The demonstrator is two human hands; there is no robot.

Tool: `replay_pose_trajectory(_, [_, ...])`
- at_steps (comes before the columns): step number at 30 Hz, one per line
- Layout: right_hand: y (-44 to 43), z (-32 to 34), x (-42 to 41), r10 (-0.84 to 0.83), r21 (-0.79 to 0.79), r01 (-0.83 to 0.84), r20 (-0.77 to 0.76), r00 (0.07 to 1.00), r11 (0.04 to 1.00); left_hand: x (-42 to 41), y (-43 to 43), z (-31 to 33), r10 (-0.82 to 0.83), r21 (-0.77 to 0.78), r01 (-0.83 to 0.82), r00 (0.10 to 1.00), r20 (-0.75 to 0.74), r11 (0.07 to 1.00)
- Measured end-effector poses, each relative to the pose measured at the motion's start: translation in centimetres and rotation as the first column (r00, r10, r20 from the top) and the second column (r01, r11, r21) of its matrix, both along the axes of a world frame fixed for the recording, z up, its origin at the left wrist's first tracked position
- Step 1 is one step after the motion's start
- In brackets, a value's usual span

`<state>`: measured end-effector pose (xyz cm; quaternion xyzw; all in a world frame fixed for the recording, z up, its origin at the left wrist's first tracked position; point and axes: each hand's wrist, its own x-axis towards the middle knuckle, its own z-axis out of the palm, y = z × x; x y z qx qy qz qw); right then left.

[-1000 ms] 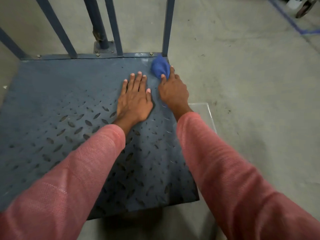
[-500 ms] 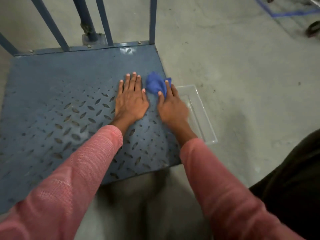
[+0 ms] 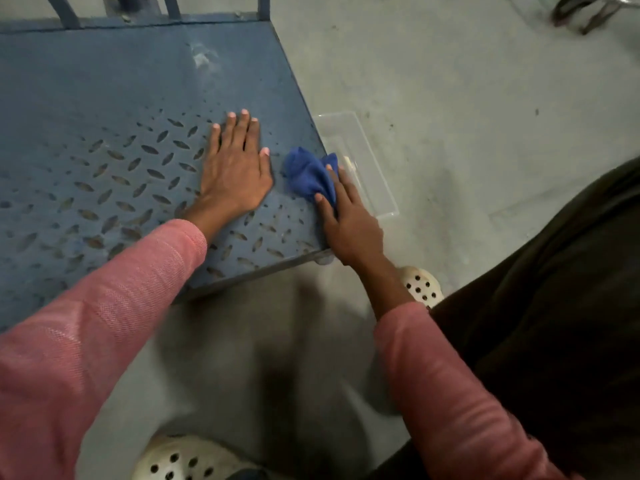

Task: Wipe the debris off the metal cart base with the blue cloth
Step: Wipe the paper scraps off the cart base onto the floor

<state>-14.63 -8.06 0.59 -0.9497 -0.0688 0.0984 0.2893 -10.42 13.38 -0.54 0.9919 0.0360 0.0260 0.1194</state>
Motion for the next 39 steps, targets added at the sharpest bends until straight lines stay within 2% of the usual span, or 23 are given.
replay_pose_trajectory(3, [-0.7, -0.1, -0.9, -0.025, 0.055, 0.026, -0.010, 1.000, 0.998, -0.5, -0.2, -0.1, -0.015, 0.003, 0.015, 1.000, 0.002, 1.000])
replay_pose_trajectory(6, [0.3, 0.0, 3.0, 0.028, 0.153, -0.023, -0.033, 0.999, 0.988, -1.1, -0.5, 0.0, -0.018, 0.001, 0.018, 1.000, -0.006, 1.000])
replay_pose_trajectory(10, [2.0, 1.4, 9.0, 0.144, 0.077, -0.134, -0.146, 0.979, 0.988, -2.2, -1.0, 0.1, -0.038, 0.022, 0.038, 0.999, -0.026, 0.999])
replay_pose_trajectory(13, [2.1, 2.0, 10.0, 0.195, 0.070, -0.183, -0.223, 0.955, 0.981, -2.8, -1.2, -0.2, -0.044, 0.036, 0.045, 0.999, -0.024, 0.998])
replay_pose_trajectory(16, [1.1, 0.8, 6.3, 0.144, 0.193, -0.117, -0.132, 0.981, 0.974, -3.0, -1.3, -0.3, -0.045, 0.053, 0.046, 0.999, -0.022, 0.998])
replay_pose_trajectory(20, [-0.6, -0.2, -0.6, -0.010, 0.106, 0.020, -0.095, 0.995, 0.994, -2.8, -1.4, -0.4, -0.046, 0.061, 0.046, 0.999, -0.014, 0.997])
replay_pose_trajectory(22, [-0.8, -0.5, -2.7, -0.114, 0.202, 0.117, -0.026, 0.993, 0.972, -2.6, -1.6, -0.3, -0.050, 0.069, 0.051, 0.999, -0.016, 0.996])
replay_pose_trajectory(24, [-0.5, -1.4, -2.8, -0.255, 0.370, 0.234, 0.007, 0.967, 0.899, -2.5, -1.6, -0.4, -0.061, 0.066, 0.062, 0.998, -0.021, 0.996])
replay_pose_trajectory(25, [-0.4, -1.9, -2.1, -0.325, 0.452, 0.309, -0.043, 0.945, 0.837, -2.6, -1.5, -0.5, -0.066, 0.064, 0.067, 0.998, -0.023, 0.996])
replay_pose_trajectory(28, [-1.3, -2.1, 0.9, -0.413, 0.599, 0.565, -0.386, 0.825, 0.568, -2.6, -1.3, -0.5, -0.067, 0.057, 0.068, 0.997, -0.026, 0.996])
replay_pose_trajectory(30, [-1.2, -2.1, 1.0, -0.444, 0.620, 0.619, -0.436, 0.783, 0.482, -2.6, -1.5, -0.3, -0.070, 0.051, 0.072, 0.997, -0.027, 0.996])
replay_pose_trajectory(31, [-0.5, -2.4, 0.2, -0.517, 0.609, 0.631, -0.383, 0.765, 0.481, -2.6, -1.6, -0.2, -0.072, 0.047, 0.073, 0.997, -0.030, 0.996])
replay_pose_trajectory(33, [1.4, -3.1, -2.7, -0.689, 0.544, 0.618, -0.097, 0.718, 0.567, -2.6, -1.9, -0.1, -0.068, 0.051, 0.069, 0.997, -0.032, 0.996])
replay_pose_trajectory(35, [2.3, -3.9, -5.1, -0.649, 0.493, 0.497, 0.200, 0.734, 0.714, -2.5, -2.0, 0.0, -0.056, 0.059, 0.058, 0.998, -0.032, 0.997])
replay_pose_trajectory(36, [2.0, -4.4, -5.2, -0.616, 0.470, 0.459, 0.262, 0.743, 0.754, -2.5, -2.1, 0.0, -0.054, 0.051, 0.056, 0.998, -0.033, 0.997])
replay_pose_trajectory(38, [0.8, -4.1, -3.3, -0.596, 0.438, 0.471, 0.209, 0.775, 0.766, -2.5, -2.2, 0.0, -0.053, 0.033, 0.054, 0.998, -0.031, 0.998])
replay_pose_trajectory(39, [0.4, -3.5, -2.2, -0.581, 0.398, 0.499, 0.112, 0.806, 0.770, -2.6, -2.2, 0.0, -0.055, 0.025, 0.056, 0.998, -0.034, 0.998])
